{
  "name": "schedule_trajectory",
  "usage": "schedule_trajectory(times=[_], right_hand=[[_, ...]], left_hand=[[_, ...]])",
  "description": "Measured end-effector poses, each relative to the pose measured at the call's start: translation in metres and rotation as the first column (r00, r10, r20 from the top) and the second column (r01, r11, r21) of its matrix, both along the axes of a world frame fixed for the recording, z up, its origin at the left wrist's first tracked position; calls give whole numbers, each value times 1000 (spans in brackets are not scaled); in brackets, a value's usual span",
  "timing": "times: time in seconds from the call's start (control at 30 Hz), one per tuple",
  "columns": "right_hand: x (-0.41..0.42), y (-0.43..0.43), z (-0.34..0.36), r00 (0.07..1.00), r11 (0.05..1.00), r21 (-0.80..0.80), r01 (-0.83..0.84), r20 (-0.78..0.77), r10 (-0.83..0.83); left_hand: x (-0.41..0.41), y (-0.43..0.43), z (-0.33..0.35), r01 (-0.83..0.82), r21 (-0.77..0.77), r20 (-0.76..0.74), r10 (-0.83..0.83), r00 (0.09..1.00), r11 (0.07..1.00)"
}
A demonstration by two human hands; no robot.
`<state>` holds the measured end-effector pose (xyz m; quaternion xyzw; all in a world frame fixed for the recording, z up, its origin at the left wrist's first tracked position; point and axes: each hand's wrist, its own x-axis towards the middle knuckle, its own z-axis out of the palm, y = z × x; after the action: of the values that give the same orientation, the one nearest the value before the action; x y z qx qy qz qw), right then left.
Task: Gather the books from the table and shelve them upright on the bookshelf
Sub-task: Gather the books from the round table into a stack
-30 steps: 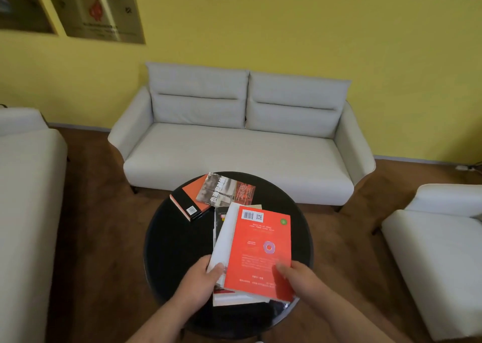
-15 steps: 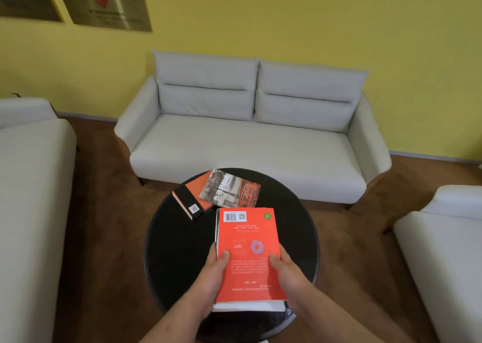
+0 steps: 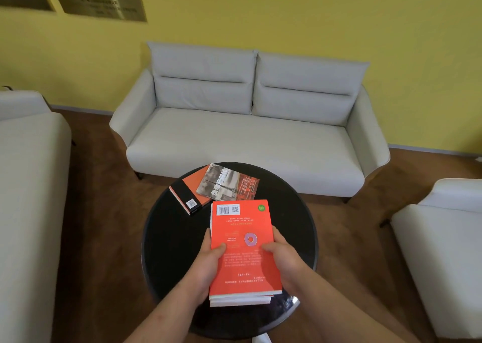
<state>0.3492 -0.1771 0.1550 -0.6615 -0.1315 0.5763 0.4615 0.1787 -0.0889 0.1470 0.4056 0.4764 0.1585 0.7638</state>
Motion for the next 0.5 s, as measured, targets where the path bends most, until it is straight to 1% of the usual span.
schedule_trajectory(times=[0.13, 0.2, 0.3, 0.43, 0.5], right_hand=[[-1, 1, -5, 998, 999, -30, 24, 64, -22], [-1, -1, -7, 999, 1000, -22, 12, 41, -11], [-1, -1, -5, 1000, 1000, -17, -1, -2, 1], [0, -1, -4, 1000, 1000, -14, -16, -6, 16], [1, -2, -4, 1000, 1000, -18, -9, -9, 9]], left_hand=[[5, 6, -6, 29, 25, 0, -29, 1000, 999], [4, 5, -6, 28, 20, 7, -28, 1000, 999], [-3, 8, -7, 49, -32, 8, -49, 999, 998], [-9, 20, -6, 120, -57, -5, -120, 993, 991], [-9, 21, -6, 122, -68, 7, -122, 993, 990]])
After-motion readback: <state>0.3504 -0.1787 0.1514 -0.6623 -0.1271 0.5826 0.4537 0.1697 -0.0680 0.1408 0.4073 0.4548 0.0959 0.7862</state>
